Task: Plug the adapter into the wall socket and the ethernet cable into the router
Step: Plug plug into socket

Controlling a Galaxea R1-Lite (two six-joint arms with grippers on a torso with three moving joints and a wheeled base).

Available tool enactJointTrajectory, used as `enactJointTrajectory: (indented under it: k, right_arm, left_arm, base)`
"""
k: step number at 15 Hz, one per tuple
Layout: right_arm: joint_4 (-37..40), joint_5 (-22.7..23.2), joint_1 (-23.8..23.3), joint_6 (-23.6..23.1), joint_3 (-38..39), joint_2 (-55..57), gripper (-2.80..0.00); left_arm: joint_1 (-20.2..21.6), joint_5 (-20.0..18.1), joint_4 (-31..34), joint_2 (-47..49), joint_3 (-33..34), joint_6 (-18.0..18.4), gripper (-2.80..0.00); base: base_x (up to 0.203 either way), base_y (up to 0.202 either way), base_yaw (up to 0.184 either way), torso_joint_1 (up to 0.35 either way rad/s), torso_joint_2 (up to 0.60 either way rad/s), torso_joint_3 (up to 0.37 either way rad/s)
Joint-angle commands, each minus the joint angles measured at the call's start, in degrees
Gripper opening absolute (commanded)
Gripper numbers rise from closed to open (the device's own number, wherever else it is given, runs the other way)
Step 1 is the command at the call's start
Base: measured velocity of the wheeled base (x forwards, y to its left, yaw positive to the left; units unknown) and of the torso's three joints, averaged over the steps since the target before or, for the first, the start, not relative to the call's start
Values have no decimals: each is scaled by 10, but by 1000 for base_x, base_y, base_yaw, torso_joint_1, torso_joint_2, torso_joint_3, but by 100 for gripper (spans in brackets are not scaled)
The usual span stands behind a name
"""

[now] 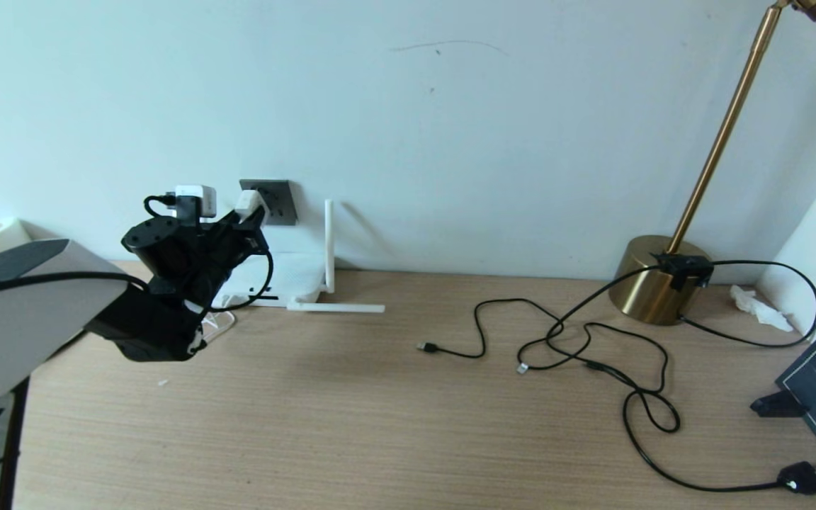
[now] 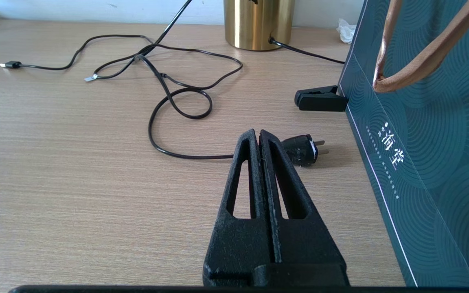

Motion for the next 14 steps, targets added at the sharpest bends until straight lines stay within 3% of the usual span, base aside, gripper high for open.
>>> enactJointTrajectory:
  k: [1,14]
  right_arm:
    - [0,0,0,0,6,0,-280]
    - [0,0,0,0,6,0,-280]
  left_arm:
    - [0,0,-4,3,-3,0,-280]
    - [-5,1,-8,-6,18,0,-280]
  base:
    - [0,0,0,0,0,0]
    - [0,0,0,0,0,0]
